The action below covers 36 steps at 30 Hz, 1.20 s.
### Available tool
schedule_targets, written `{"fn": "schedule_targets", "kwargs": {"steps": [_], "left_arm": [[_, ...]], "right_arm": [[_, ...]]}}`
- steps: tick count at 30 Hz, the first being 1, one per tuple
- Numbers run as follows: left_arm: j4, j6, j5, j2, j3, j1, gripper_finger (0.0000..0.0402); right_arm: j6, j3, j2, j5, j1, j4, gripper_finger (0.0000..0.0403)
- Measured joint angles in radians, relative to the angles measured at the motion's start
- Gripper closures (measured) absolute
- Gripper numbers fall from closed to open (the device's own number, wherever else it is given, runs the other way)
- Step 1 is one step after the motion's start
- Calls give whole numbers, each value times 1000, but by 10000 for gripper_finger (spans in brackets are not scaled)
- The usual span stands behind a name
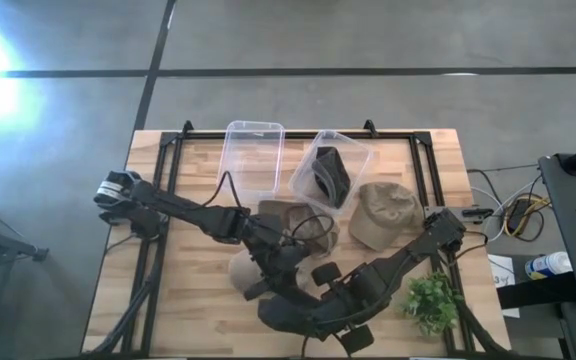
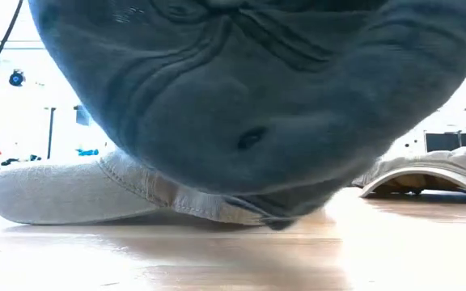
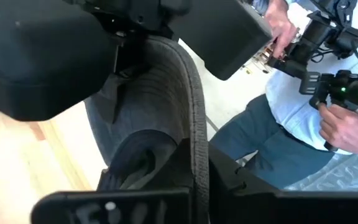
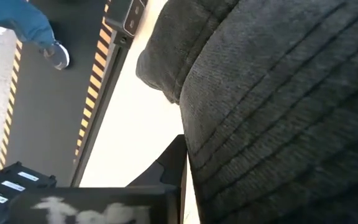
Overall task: Pick & Place hat
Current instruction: Put the black cap into the right transparent bin
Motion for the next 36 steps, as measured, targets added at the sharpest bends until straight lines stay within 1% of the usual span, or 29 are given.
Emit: {"fn": "schedule_targets", "kwargs": {"steps": [4,9,12,15,20,23,24,26,28,30,32,33,35,36], "left_arm": [[-15,4,-41,0,0,1,392],[-40,12,-74,-13,5,11,395],[-47,23,-78,-17,2,18,396],[-67,18,-98,-24,2,28,396],[-128,17,-116,-45,2,54,397],[-210,25,-131,-61,2,70,397],[-244,34,-168,-64,0,78,397],[-295,45,-213,-62,-1,93,397],[-366,62,-251,-62,-2,103,397],[-376,56,-268,-66,-2,106,397],[-338,36,-284,-73,-2,107,397],[-289,28,-305,-82,-2,108,397],[-197,12,-396,-106,-2,108,396],[-148,8,-459,-124,-2,107,394]], "right_arm": [[81,0,-3,-2,1,-48,364],[233,-4,-34,-15,25,-49,363],[351,-2,-65,-6,38,-52,351],[467,-1,-74,-12,48,-54,326],[612,-2,-85,2,70,-55,265],[687,-2,-96,49,92,-69,225],[705,-2,-106,67,101,-55,212],[758,-2,-127,169,116,-60,189],[818,-2,-161,310,127,-58,171],[893,-2,-199,465,131,-59,156],[967,-3,-237,611,138,-58,146],[996,-4,-255,682,145,-57,143],[1067,-7,-291,808,160,-57,141],[1087,-10,-309,857,164,-55,141]]}}
